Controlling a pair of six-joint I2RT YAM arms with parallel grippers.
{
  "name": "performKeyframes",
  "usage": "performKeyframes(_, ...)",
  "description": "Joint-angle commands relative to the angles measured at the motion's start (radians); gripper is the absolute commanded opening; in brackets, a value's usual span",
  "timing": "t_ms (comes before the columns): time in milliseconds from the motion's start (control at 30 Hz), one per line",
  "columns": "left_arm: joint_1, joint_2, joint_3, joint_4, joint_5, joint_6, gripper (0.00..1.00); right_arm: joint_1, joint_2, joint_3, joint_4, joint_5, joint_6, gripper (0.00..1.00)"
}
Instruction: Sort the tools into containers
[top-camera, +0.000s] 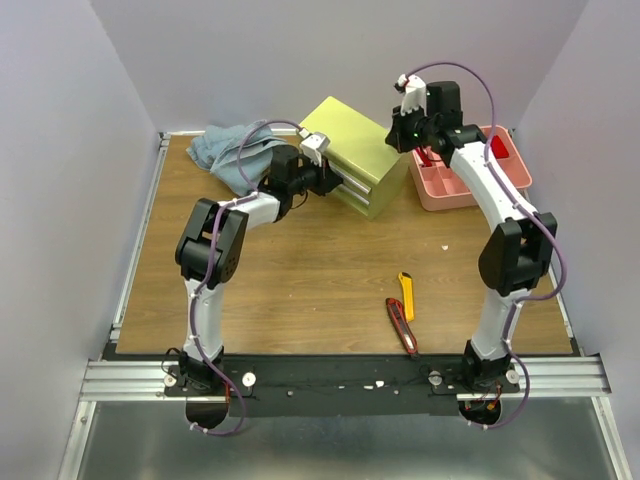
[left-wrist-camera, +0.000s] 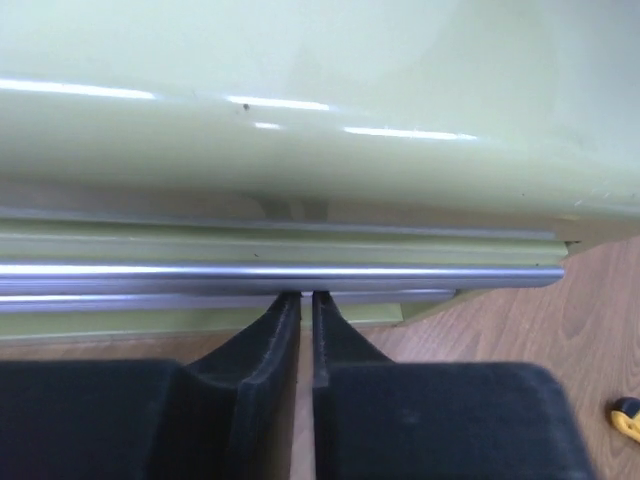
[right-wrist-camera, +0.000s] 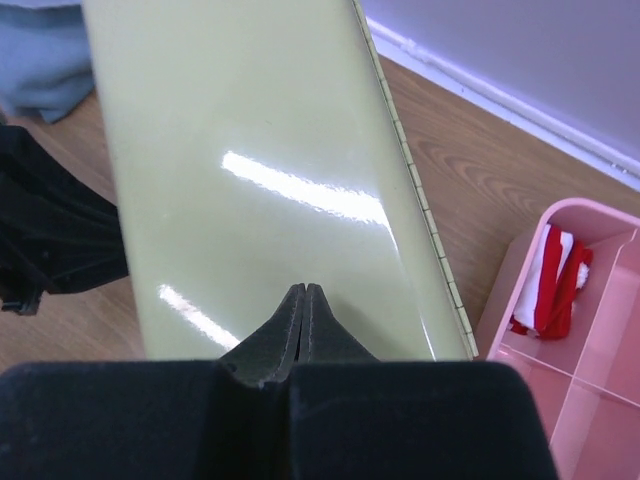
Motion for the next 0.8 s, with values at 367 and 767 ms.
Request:
performKeyframes(367,0.127,-0.085,-0.153,0.098,-0.099,-0.617,0.57,0.048,0.197,0.112,-0.015,0.018,-0.017,0.66)
performKeyframes(767,0.127,0.137,-0.049,0.203,-0.124,-0.826,0.63,0.051,0.174,0.057,-0.022,0.083,-0.075,0.68)
